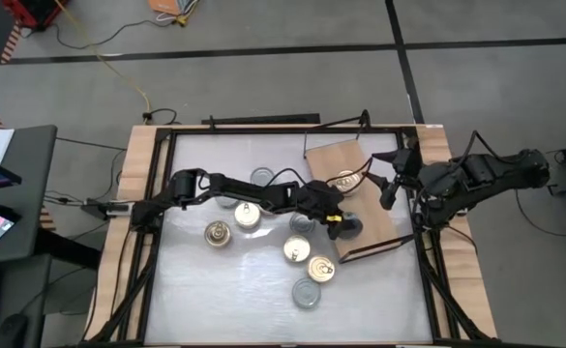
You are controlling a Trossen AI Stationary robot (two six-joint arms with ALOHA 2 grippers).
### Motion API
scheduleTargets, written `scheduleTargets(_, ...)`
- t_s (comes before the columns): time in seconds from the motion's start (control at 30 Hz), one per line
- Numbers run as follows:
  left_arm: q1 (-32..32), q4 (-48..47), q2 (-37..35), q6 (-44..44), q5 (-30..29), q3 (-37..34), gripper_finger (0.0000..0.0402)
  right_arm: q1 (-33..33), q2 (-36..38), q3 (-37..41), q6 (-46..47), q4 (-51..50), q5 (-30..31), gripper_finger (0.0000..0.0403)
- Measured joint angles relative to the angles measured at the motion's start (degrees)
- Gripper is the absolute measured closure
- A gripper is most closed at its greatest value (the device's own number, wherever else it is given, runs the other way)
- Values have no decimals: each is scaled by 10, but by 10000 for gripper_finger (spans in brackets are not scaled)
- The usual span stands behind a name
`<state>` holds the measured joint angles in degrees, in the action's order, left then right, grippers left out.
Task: Stack canned seafood by type on shelf
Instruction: Put the green tuna can on the shelf, then stack the blue tuna can on top of the other blue tuna can on the shelf
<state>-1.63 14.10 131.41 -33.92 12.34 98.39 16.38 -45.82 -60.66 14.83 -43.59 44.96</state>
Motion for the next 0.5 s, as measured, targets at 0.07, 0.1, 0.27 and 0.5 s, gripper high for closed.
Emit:
scheduleTargets(0.07, 0, 2, 0, 2, 4, 0, 189, 0, 0, 0, 1, 0, 0, 120)
scheduleTargets(0.1, 0, 2, 0, 5, 5, 0, 179, 0, 0, 0, 1, 0, -1, 120)
scheduleTargets(0.27, 0, 3, 0, 73, -9, 0, 134, 1, 0, 0, 1, 0, -3, 120)
scheduleTargets(0.5, 6, 9, 0, 183, -89, 9, 108, 1, -11, 0, 1, 0, -9, 120)
